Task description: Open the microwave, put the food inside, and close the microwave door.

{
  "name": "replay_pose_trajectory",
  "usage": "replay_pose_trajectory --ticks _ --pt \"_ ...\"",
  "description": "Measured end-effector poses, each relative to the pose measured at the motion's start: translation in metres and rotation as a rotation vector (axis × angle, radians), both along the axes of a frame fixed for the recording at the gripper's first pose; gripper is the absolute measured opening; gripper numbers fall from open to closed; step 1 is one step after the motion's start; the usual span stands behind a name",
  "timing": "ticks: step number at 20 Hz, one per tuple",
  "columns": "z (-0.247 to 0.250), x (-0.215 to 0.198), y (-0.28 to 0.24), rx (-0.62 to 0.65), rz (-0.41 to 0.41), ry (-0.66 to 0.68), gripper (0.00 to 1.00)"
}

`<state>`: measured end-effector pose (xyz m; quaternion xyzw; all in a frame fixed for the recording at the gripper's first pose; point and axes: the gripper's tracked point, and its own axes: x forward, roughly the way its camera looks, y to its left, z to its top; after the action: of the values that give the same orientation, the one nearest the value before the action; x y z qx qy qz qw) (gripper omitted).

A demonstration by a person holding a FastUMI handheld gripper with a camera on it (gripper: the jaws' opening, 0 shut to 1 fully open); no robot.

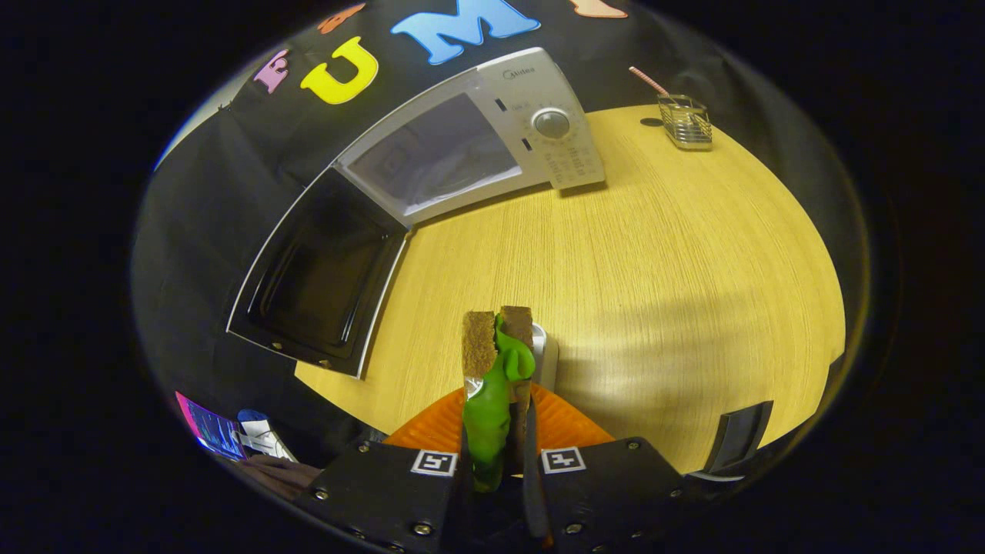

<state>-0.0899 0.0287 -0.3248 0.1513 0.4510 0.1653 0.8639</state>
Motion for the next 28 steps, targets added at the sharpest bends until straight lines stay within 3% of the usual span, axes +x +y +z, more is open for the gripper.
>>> replay_pose_trajectory --ticks 6,13,22,28 --pt "0.062 0.045 0.051 0.372 -0.139 -0.068 0.25" --pt "0.064 0.130 0.085 0.669 -0.401 -0.097 0.25" --pt "0.036 0.251 0.108 0.857 -0.731 -0.190 0.26" --pt "0.009 0.316 0.134 0.878 -0.794 -0.195 0.25"
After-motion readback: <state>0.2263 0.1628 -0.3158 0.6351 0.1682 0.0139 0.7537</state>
